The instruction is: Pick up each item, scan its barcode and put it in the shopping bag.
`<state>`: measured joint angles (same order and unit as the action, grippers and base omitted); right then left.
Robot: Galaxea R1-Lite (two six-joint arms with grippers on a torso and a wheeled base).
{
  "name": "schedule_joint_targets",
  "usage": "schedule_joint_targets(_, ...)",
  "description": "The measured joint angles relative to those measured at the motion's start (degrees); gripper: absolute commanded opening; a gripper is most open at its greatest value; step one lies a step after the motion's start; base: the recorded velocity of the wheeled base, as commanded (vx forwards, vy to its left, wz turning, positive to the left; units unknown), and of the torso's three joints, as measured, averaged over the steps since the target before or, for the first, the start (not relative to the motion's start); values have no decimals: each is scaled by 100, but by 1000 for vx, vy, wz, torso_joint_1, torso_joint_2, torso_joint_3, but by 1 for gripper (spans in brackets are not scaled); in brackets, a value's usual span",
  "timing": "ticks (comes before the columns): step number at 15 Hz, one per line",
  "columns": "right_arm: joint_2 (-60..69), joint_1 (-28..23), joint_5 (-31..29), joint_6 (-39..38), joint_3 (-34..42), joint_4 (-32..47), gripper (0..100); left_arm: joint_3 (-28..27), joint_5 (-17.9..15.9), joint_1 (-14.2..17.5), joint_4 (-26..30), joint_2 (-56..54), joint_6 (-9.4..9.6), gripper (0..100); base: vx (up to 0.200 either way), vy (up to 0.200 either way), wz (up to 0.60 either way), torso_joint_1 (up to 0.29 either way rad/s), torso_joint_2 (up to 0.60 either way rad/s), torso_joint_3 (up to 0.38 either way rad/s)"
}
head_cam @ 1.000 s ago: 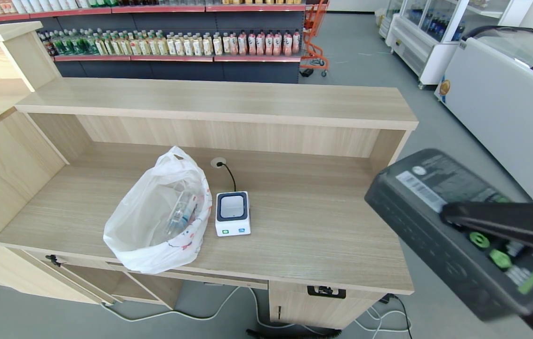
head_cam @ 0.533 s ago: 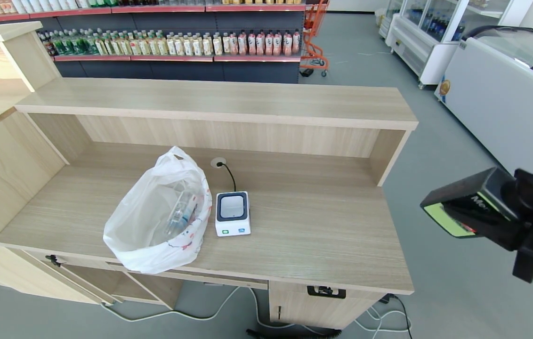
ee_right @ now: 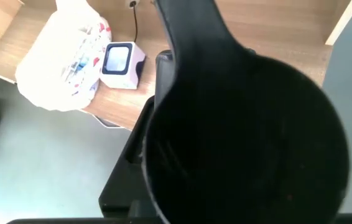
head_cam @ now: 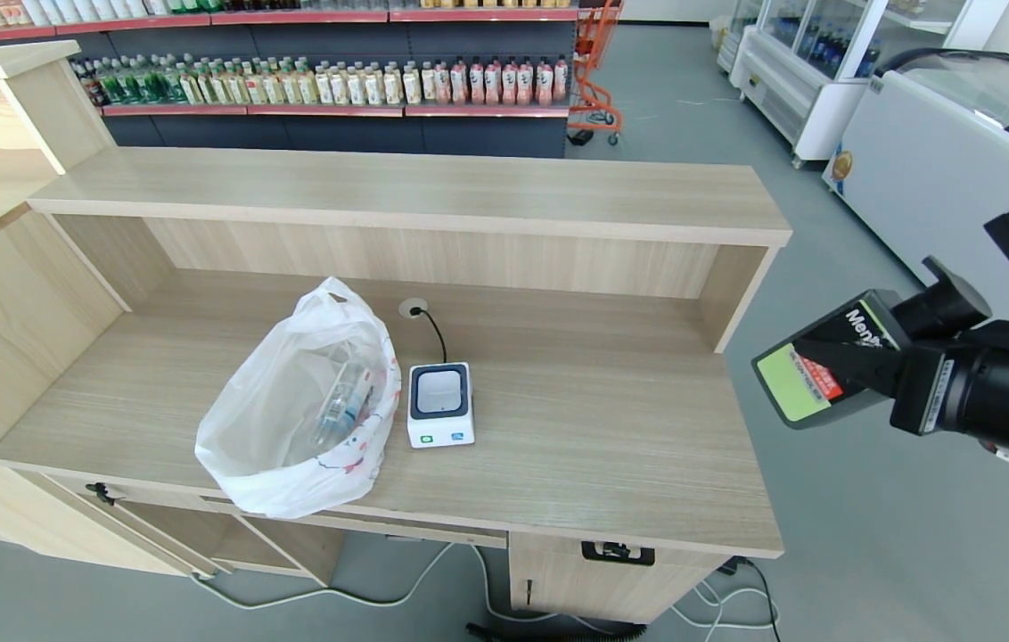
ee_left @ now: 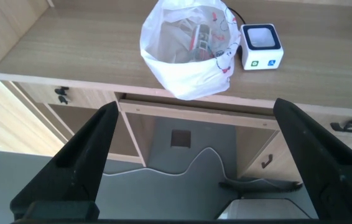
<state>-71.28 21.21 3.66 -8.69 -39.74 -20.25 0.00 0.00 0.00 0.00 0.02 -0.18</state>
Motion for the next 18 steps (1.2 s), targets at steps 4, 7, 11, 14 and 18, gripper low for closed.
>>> schedule_joint_targets(4,-134,23,4,-41,6,-11,0,0,0,0,0,0,0,100,0,0,0,0,0,0)
schedule_joint_targets(7,-232,-7,22,-542,22,-22,0,0,0,0,0,0,0,100,0,0,0,0,0,0)
schedule_joint_targets(11,-507,-154,52,-872,-39,-33,0,0,0,0,0,0,0,100,0,0,0,0,0,0)
schedule_joint_targets(14,-697,-187,50,-887,-9,-107,0,0,0,0,0,0,11,100,0,0,0,0,0,0)
schedule_joint_targets(18,-905,-171,52,-887,0,-274,0,0,0,0,0,0,11,100,0,0,0,0,0,0)
